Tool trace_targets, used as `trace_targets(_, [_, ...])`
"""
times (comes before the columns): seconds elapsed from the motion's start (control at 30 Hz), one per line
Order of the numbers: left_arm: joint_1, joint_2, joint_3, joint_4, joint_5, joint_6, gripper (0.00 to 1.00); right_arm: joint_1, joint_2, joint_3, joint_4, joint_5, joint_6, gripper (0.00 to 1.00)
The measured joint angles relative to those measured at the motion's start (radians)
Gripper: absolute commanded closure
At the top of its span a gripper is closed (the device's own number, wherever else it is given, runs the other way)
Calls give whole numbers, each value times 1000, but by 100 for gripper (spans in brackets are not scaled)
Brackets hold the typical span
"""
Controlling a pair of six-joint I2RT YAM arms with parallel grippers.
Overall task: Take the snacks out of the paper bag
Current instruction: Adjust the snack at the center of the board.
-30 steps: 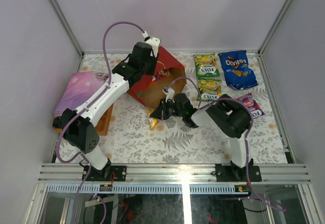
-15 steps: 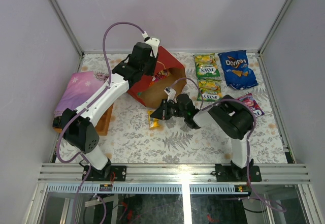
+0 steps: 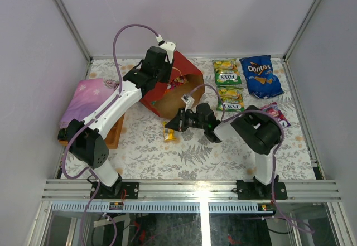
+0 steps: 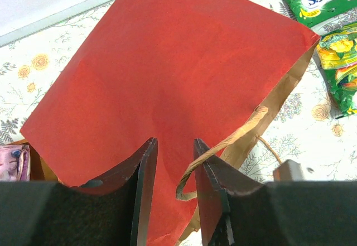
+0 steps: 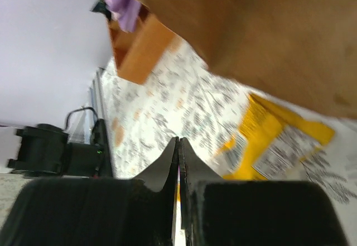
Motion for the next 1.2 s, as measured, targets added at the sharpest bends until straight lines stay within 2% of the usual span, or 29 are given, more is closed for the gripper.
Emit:
trace_targets(0.2, [0,0,0,0,0,0,68,21,124,-71,19,3,24,100])
trace_targets(0.43, [0,0,0,0,0,0,68,37,118,-63,-6,5,15,100])
trace_targets(0.7, [0,0,0,0,0,0,68,39,-45,-11,-174,28,-57,100])
trace_targets(0.93, [0,0,0,0,0,0,68,71,-160,15,-201,39,-87,100])
trace_targets(1.03, [0,0,0,0,0,0,68,104,-136,15,-213,39,-87,100])
trace_targets(1.2, [0,0,0,0,0,0,68,148,-9,15,-238,39,-79,100])
